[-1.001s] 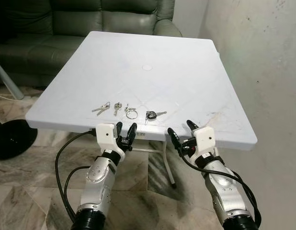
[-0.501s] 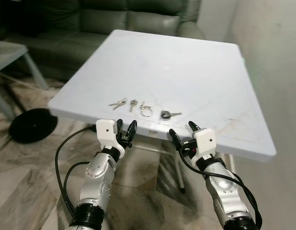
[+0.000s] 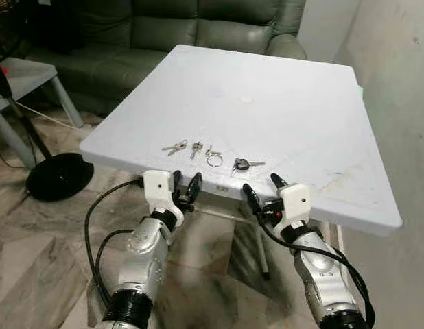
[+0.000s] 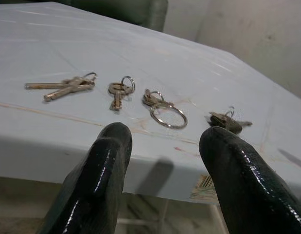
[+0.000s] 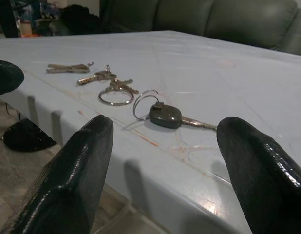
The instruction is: Hang keys on a hook
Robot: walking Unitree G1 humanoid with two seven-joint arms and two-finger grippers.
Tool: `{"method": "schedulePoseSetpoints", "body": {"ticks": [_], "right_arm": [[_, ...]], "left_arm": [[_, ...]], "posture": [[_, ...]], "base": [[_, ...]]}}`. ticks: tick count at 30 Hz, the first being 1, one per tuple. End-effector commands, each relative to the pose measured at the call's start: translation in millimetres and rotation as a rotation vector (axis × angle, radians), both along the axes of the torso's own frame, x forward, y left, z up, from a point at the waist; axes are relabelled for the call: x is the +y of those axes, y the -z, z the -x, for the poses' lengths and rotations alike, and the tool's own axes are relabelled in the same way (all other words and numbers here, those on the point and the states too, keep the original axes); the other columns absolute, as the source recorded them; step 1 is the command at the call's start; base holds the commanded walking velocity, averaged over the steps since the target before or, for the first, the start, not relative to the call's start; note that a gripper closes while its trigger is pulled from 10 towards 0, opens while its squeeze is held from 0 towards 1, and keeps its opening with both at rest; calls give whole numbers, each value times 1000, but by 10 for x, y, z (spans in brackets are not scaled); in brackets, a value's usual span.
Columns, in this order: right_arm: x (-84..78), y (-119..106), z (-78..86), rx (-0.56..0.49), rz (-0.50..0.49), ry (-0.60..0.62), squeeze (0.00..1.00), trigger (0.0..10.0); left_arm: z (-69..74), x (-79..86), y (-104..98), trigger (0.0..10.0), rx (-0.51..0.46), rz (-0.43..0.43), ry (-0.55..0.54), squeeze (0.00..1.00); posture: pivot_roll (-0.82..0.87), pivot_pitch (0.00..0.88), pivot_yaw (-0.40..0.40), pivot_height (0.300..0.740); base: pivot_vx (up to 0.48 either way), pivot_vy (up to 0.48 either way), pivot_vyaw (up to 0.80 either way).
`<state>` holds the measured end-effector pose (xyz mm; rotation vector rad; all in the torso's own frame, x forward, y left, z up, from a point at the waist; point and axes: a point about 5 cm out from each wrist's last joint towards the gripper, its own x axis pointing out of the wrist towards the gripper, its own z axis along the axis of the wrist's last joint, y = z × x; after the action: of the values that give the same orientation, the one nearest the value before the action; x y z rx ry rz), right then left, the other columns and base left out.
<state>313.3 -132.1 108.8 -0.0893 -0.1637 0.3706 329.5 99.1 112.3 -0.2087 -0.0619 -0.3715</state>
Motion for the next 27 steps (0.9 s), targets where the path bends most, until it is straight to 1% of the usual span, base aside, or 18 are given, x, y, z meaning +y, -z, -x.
{"method": "schedulePoseSetpoints", "body": {"ticks": [1, 9, 10, 11, 13, 14, 15, 16, 19, 23, 24, 25, 27], "right_arm": [[-16, -33, 1, -7, 5, 11, 0, 10000], [48, -22, -81, 56, 45, 16, 0, 10000], [66, -30, -103, 66, 47, 20, 0, 10000], [121, -45, -135, 76, 40, 11, 0, 10000], [162, -59, -147, 78, 32, -4, 0, 10000], [212, -73, -161, 80, 20, -16, 0, 10000], [212, -73, -161, 80, 20, -16, 0, 10000], [281, -88, -181, 81, 13, -29, 0, 10000], [378, -108, -186, 82, 5, -58, 0, 10000], [589, -164, -199, 80, -17, -97, 0, 10000], [589, -164, -199, 80, -17, -97, 0, 10000], [645, -191, -206, 79, -33, -105, 0, 10000], [702, -217, -219, 84, -56, -104, 0, 10000]], "left_arm": [[28, 27, 15, 10000, 0, -18, 5, 0], [93, 98, -59, 10000, -19, -6, -6, 0], [114, 105, -78, 10000, -24, -4, -6, 0], [145, 115, -100, 10000, -28, 1, -5, 0], [170, 115, -117, 10000, -33, 1, -5, 0], [190, 121, -131, 10000, -36, -1, -5, 0], [190, 121, -131, 10000, -36, -1, -5, 0], [214, 133, -154, 10000, -39, 3, -6, 0], [247, 144, -177, 10000, -38, 4, -10, 0], [330, 172, -211, 10000, -31, 0, -11, 0], [330, 172, -211, 10000, -31, 0, -11, 0], [352, 182, -210, 10000, -21, -2, -15, 0], [368, 189, -208, 10000, -13, -2, -17, 0]], "posture": [[79, 127, -53, 740], [100, 184, -62, 740], [113, 204, -67, 740], [123, 216, -69, 740], [135, 227, -72, 740], [145, 238, -74, 740], [145, 238, -74, 740], [156, 249, -75, 740], [171, 261, -75, 740], [191, 289, -75, 740], [191, 289, -75, 740], [198, 296, -75, 740], [205, 303, -76, 740]], "base": [[0, 0, 0], [0, 0, 0], [0, 0, 0], [0, 0, 0], [0, 0, 0], [0, 0, 0], [0, 0, 0], [0, 0, 0], [0, 0, 0], [0, 0, 0], [0, 0, 0], [0, 0, 0], [0, 0, 0]]}}
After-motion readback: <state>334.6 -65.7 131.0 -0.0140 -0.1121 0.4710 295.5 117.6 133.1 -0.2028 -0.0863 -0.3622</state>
